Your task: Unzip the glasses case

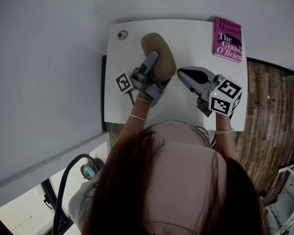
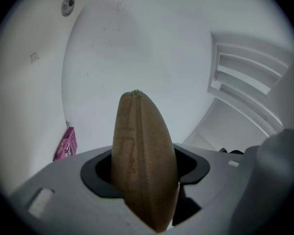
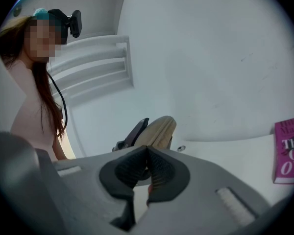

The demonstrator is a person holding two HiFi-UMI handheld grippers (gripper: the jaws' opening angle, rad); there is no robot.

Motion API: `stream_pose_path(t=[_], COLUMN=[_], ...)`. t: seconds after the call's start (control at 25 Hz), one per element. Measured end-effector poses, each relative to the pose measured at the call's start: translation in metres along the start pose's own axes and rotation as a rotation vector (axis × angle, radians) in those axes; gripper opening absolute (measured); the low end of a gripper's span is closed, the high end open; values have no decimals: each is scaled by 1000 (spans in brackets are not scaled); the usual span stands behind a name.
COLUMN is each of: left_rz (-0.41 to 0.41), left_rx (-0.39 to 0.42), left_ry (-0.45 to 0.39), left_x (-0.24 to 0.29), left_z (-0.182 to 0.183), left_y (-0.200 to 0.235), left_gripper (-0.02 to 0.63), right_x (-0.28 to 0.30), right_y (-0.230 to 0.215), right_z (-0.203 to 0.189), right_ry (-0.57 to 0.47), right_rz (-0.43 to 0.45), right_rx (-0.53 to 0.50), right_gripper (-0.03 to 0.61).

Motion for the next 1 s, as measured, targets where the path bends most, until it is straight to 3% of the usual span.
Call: stream_pose_path(t=[0.36,0.64,1.0], left_rz=[14,16,33], left_rx=[-33,-139,-175], left_ry=[-68,-176,-228], left_x=[0,-7,-11], left_z=[4,5,7], left_y=[4,11,12], left_gripper=[290,290,290], right_x=[2,7,12], right_y=[0,5,8], right_z=[-2,-3,-5], right_ry=[-1,13,30], right_rz=[4,11,20], right_rx=[6,-3,-7], right_gripper=[4,5,5])
Point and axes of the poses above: the fingertips, and each gripper's own axes: x forward along the fingers, y to its left, z out of its top, the point moved 7 cm from there along -x, backward along the fingers, and after that the axes turned 2 degrees about -y, right-handed, at the moved point
